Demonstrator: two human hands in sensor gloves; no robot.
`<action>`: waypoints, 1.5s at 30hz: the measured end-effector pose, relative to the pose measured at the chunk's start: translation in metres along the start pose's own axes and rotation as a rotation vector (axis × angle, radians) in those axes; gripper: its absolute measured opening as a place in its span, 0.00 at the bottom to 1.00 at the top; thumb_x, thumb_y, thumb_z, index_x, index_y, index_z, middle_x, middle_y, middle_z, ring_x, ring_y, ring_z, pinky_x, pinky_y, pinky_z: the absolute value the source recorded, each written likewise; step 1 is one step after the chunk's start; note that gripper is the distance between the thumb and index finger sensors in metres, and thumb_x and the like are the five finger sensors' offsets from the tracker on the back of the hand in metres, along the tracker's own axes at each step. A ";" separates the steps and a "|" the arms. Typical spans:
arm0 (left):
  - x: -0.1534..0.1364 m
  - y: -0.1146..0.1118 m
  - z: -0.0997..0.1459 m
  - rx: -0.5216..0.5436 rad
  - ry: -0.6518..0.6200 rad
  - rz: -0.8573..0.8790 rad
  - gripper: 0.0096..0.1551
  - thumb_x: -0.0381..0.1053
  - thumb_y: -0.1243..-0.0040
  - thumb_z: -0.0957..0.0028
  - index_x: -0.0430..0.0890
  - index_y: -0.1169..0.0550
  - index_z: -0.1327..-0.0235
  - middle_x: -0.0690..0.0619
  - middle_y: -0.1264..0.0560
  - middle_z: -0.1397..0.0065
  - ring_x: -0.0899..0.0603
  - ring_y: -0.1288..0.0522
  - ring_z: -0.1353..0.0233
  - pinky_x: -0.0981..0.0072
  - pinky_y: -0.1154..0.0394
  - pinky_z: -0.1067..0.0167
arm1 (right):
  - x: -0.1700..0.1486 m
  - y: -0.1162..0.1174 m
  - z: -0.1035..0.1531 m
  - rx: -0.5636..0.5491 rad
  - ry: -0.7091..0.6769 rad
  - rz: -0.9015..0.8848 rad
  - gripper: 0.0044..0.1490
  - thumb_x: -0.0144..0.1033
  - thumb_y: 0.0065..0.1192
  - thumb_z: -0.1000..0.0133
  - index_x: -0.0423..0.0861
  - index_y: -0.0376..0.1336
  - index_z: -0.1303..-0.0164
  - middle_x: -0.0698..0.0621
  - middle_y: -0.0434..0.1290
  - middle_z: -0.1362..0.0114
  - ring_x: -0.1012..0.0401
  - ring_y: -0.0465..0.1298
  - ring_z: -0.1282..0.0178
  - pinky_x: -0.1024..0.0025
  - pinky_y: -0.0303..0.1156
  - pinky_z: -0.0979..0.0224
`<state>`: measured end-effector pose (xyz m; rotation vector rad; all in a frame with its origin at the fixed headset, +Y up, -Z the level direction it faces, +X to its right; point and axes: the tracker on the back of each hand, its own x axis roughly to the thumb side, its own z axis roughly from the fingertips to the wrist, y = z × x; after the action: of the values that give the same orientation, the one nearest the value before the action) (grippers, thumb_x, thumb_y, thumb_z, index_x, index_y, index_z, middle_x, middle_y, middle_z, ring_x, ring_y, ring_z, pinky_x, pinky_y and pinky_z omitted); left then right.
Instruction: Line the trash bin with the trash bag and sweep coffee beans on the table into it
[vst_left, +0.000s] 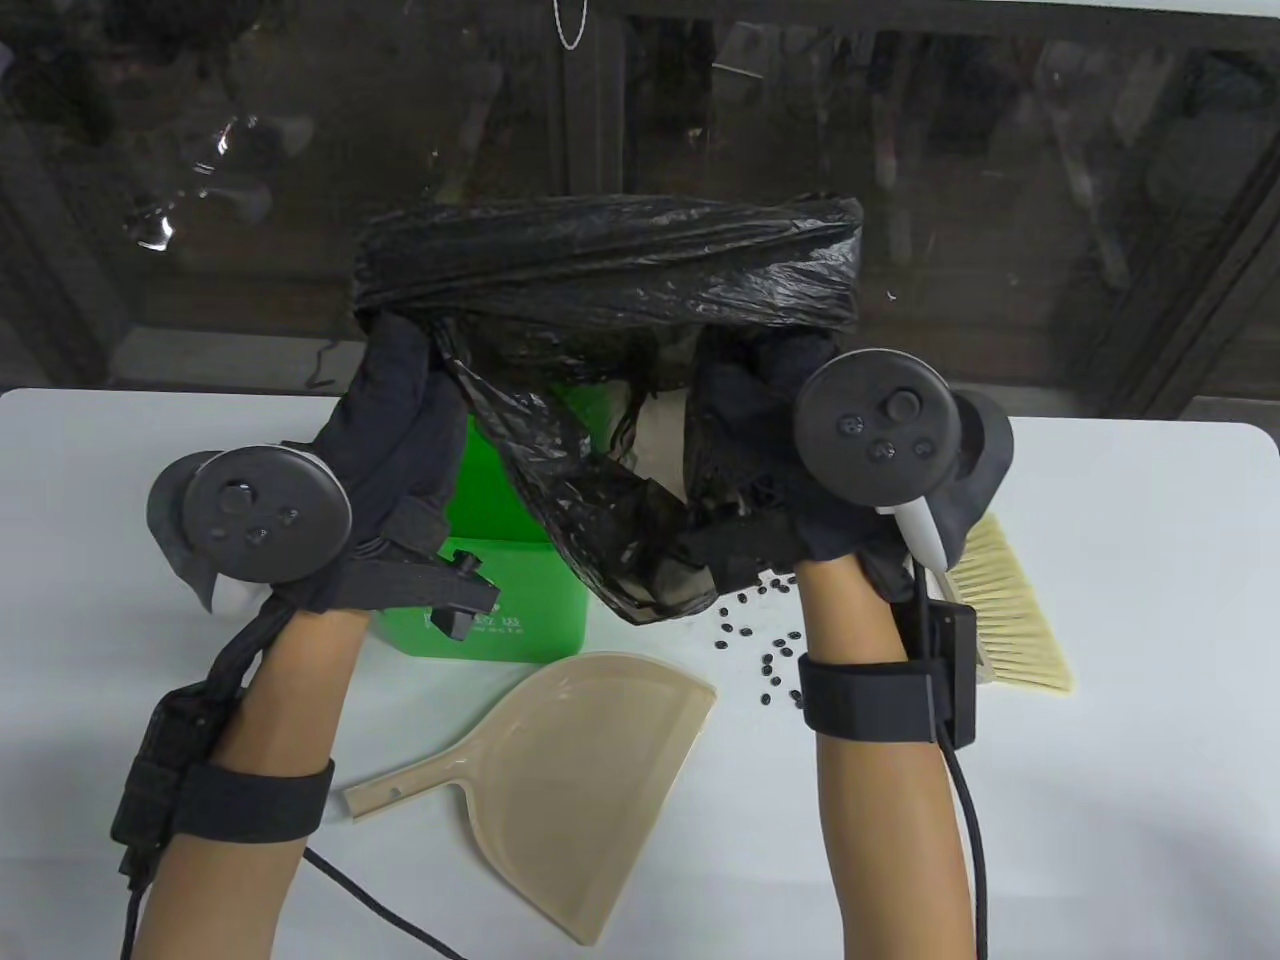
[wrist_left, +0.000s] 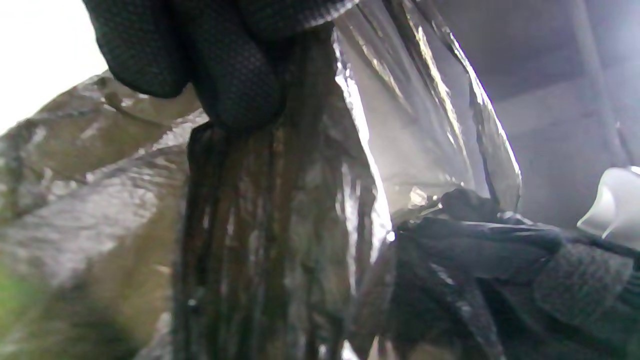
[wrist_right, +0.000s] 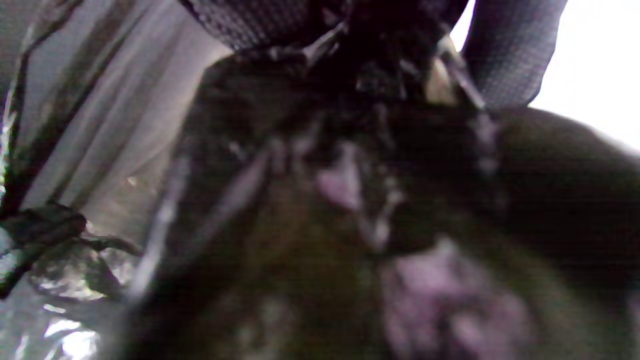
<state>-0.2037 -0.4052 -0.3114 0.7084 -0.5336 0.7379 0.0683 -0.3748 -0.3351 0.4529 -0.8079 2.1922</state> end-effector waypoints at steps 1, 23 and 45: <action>-0.001 0.002 0.000 0.008 -0.001 0.004 0.40 0.27 0.54 0.31 0.37 0.59 0.15 0.38 0.39 0.16 0.39 0.20 0.35 0.39 0.27 0.31 | 0.002 0.004 -0.002 -0.012 -0.004 -0.023 0.63 0.30 0.62 0.44 0.41 0.18 0.32 0.50 0.70 0.39 0.58 0.81 0.49 0.42 0.75 0.38; -0.107 0.011 0.065 -0.087 0.180 -0.119 0.40 0.28 0.54 0.31 0.40 0.59 0.14 0.41 0.39 0.15 0.39 0.21 0.33 0.39 0.30 0.27 | -0.028 0.156 0.016 0.289 0.049 -0.073 0.62 0.30 0.62 0.44 0.44 0.18 0.32 0.52 0.70 0.38 0.58 0.81 0.45 0.45 0.72 0.34; -0.161 0.005 0.105 -0.348 0.325 -0.605 0.40 0.25 0.54 0.33 0.38 0.55 0.14 0.39 0.32 0.24 0.38 0.21 0.40 0.35 0.28 0.33 | -0.083 0.167 0.038 0.520 0.036 0.442 0.55 0.34 0.63 0.44 0.47 0.28 0.26 0.51 0.72 0.36 0.54 0.79 0.42 0.40 0.69 0.34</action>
<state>-0.3288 -0.5469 -0.3472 0.3773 -0.1240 0.1740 0.0012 -0.5316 -0.4192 0.5185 -0.3219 2.8252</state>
